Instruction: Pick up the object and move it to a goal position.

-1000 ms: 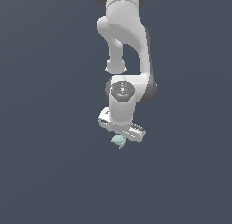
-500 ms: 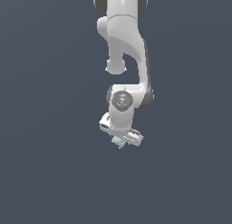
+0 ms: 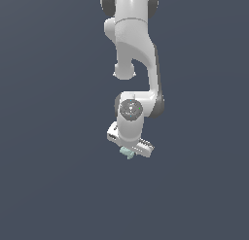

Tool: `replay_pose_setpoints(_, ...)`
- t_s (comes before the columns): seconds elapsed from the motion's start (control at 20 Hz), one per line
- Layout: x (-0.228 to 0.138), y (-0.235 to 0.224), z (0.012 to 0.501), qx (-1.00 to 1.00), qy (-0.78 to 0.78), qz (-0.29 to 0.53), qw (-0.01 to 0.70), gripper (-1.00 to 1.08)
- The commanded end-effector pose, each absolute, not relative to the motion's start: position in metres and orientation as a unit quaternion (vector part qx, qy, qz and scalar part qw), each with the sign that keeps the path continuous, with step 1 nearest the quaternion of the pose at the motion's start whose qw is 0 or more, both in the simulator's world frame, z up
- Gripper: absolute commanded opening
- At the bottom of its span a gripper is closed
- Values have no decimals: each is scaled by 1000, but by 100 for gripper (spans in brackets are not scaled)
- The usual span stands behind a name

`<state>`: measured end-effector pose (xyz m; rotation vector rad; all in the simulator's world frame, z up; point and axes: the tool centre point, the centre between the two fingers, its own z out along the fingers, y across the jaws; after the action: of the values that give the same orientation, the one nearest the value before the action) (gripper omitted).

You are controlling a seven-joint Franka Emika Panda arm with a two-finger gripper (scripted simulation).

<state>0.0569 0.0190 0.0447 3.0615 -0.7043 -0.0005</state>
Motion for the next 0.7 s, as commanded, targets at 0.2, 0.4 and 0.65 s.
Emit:
replay_pose_setpoints(0.2, 57, 19, 45, 975, -224, 0, 0, -100)
replay_pose_setpoints(0.4, 55, 19, 47, 975, -224, 0, 0, -100)
replay_pose_setpoints(0.65, 47, 17, 56, 975, -224, 0, 0, -100)
